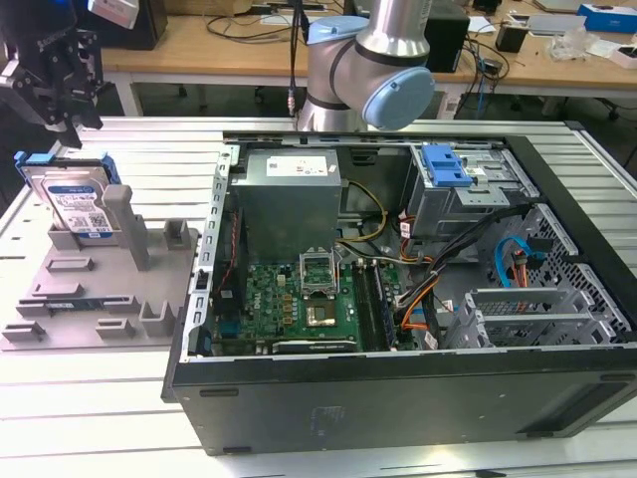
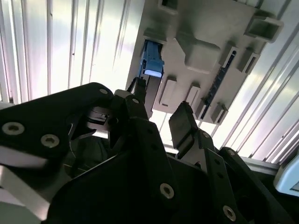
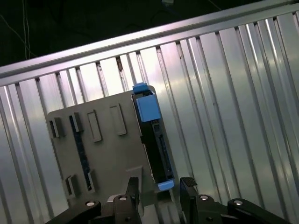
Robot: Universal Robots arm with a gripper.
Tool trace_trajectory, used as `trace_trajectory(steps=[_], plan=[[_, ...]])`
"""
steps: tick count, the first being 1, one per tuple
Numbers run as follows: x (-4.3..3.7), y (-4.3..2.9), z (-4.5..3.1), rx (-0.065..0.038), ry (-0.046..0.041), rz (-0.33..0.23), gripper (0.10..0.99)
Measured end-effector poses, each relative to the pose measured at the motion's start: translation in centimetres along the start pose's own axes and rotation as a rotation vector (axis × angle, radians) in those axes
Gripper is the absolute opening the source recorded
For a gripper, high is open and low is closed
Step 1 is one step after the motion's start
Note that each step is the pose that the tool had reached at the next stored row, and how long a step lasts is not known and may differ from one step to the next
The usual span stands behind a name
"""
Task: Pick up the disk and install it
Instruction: 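Pick up the disk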
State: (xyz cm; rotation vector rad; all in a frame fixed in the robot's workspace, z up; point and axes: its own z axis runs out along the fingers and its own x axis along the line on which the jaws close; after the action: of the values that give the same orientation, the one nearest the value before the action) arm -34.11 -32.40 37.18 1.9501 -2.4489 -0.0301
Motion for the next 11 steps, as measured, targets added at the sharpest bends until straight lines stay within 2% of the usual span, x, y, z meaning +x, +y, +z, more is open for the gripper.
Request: trace_trajectory(steps=[3,6,11], plan=[[-0.04,0.02,0.04,0.000,0.0011,-0.053,0.482],[-0.11,0.32,0.14,0.000,0.0017,-0.073,0.482],[-0.25,1.66,0.42,0.000,0.0020,-0.091,0.482]])
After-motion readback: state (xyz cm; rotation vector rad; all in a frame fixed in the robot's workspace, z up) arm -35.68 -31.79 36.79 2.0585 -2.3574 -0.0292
